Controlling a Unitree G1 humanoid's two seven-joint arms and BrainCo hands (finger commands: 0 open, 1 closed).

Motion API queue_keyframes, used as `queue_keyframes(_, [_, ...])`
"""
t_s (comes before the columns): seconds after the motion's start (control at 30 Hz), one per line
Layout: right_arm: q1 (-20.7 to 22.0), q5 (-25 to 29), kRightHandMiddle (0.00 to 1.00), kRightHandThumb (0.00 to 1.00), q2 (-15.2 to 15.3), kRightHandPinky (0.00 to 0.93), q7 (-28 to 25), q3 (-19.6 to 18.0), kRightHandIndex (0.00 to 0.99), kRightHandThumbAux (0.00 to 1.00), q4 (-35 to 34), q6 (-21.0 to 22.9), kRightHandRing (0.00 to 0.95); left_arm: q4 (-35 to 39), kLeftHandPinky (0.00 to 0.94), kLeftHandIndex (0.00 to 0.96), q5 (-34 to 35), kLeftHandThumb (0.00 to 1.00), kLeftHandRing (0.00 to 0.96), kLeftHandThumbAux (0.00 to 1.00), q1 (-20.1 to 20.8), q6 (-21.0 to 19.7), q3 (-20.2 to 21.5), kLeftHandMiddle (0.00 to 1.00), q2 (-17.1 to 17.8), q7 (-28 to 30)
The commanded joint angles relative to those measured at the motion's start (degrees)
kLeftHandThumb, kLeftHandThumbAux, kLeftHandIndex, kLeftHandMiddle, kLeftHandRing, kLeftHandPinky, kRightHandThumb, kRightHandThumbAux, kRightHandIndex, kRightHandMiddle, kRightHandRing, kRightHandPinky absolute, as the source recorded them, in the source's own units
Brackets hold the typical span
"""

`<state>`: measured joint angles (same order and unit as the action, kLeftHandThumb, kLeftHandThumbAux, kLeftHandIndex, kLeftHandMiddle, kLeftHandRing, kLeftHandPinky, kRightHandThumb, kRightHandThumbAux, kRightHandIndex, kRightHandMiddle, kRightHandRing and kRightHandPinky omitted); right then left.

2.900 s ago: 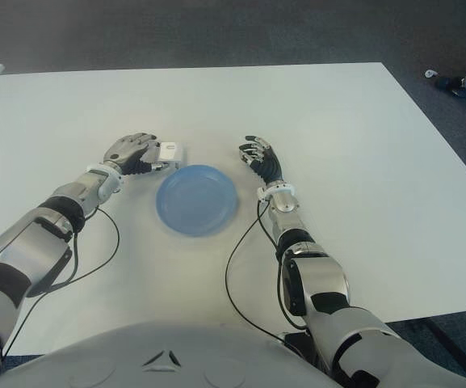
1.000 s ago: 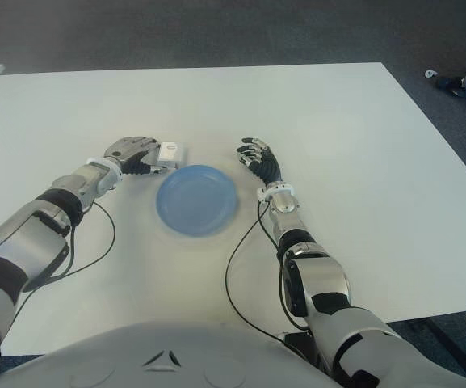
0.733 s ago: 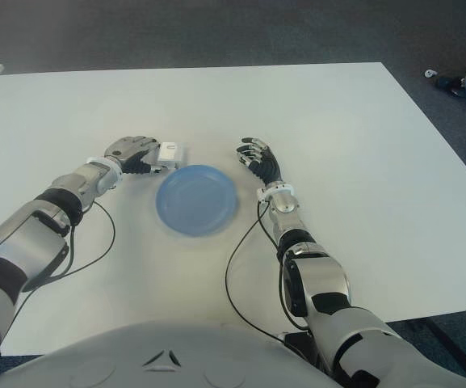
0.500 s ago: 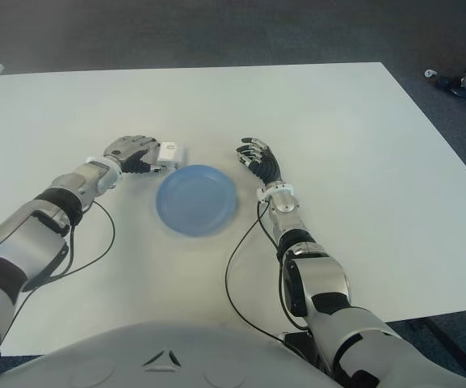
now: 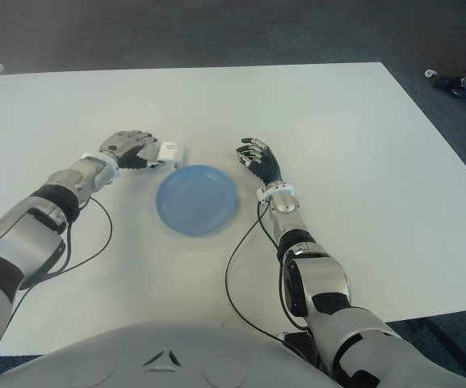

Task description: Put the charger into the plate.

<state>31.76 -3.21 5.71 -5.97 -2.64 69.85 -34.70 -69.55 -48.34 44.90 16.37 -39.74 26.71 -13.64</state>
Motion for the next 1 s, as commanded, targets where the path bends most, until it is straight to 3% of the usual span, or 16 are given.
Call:
queue_keyframes(0.03, [-3.9, -0.7, 0.403, 0.0, -0.61, 0.268, -1.02, 0.34, 0.245, 0.746, 3.33, 3.19, 0.371, 0.48, 0.0, 0.0, -0.48, 0.219, 0.0, 0.12, 0.76, -0.43, -0.09, 0.0, 0.17, 1.13])
queue_keyframes(1.0, [-3.72, -0.95, 0.407, 0.0, -0.88, 0.277, -0.64, 0.49, 0.248, 0.754, 3.32, 3.1, 0.38, 0.35, 0.0, 0.0, -0.28, 0.226, 0.0, 0.106, 1.2, -0.56, 0.76, 0.0, 0.42, -0.53])
